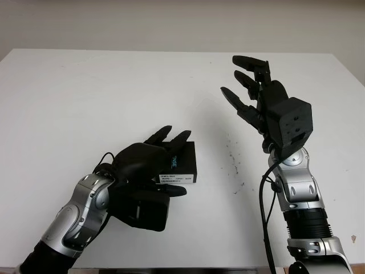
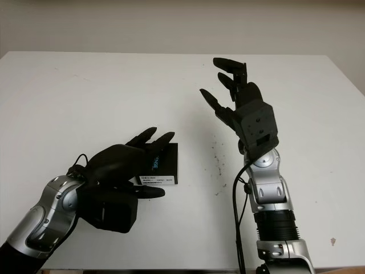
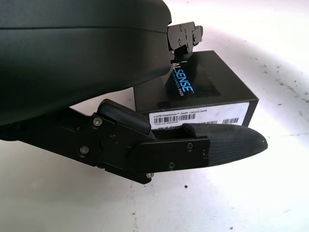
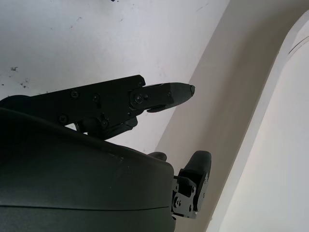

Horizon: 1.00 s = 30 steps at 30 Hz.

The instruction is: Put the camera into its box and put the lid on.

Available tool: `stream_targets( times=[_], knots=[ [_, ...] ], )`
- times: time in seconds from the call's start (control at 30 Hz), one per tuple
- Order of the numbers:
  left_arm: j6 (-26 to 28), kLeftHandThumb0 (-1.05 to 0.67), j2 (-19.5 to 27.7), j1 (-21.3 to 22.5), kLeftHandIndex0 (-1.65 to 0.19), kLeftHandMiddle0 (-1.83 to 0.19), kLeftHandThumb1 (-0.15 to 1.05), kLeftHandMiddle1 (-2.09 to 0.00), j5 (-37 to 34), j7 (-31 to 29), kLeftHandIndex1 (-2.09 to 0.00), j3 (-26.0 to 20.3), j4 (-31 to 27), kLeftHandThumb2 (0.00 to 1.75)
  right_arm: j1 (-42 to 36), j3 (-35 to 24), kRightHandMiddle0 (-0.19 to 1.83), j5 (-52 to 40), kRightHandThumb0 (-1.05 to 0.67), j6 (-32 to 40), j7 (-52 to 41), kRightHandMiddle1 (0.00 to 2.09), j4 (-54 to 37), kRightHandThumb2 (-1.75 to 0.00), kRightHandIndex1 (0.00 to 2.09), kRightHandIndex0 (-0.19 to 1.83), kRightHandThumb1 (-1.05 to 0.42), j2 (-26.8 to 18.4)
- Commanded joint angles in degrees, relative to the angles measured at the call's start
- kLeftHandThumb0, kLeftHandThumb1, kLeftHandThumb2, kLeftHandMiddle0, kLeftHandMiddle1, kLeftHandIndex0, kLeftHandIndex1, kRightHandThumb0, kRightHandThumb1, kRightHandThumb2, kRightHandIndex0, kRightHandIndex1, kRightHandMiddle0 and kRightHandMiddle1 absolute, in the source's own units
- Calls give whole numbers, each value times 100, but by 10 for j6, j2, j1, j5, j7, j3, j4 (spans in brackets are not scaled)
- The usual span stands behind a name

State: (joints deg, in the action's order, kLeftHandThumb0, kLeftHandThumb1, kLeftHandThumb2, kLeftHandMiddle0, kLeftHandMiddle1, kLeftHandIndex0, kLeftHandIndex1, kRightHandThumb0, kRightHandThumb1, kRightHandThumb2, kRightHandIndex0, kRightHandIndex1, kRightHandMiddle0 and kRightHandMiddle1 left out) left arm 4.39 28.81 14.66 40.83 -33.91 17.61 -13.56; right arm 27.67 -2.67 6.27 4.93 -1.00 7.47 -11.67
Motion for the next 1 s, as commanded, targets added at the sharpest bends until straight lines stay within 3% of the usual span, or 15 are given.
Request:
stream_targets(
  times=[0.0,0.23,0.6,0.77,0.97],
  knots=[
    [4,-98,1,-17,19,19,105,0,-23,-18,0,5,1,57,-1,-1,-18,-4,-30,3,0,99,-17,-18,45,5,-105,2],
    [23,-96,-34,-23,19,19,105,0,-210,-6,0,-96,-11,65,1,-1,-19,-5,-29,-4,-3,99,-11,-18,44,6,-105,0],
    [19,-83,-201,-2,19,19,105,0,-474,200,0,-269,32,55,-9,15,-18,1,-31,-9,-8,94,-13,-21,43,5,-105,6],
    [27,-79,-221,15,19,19,105,0,-552,235,0,-315,77,57,-25,33,-15,10,-37,6,-3,91,-26,-25,42,9,-105,19],
    [12,-79,-220,15,19,19,105,0,-573,244,0,-329,132,64,-53,49,-11,7,-55,-16,-9,47,-22,-42,21,1,-105,33]
  ],
)
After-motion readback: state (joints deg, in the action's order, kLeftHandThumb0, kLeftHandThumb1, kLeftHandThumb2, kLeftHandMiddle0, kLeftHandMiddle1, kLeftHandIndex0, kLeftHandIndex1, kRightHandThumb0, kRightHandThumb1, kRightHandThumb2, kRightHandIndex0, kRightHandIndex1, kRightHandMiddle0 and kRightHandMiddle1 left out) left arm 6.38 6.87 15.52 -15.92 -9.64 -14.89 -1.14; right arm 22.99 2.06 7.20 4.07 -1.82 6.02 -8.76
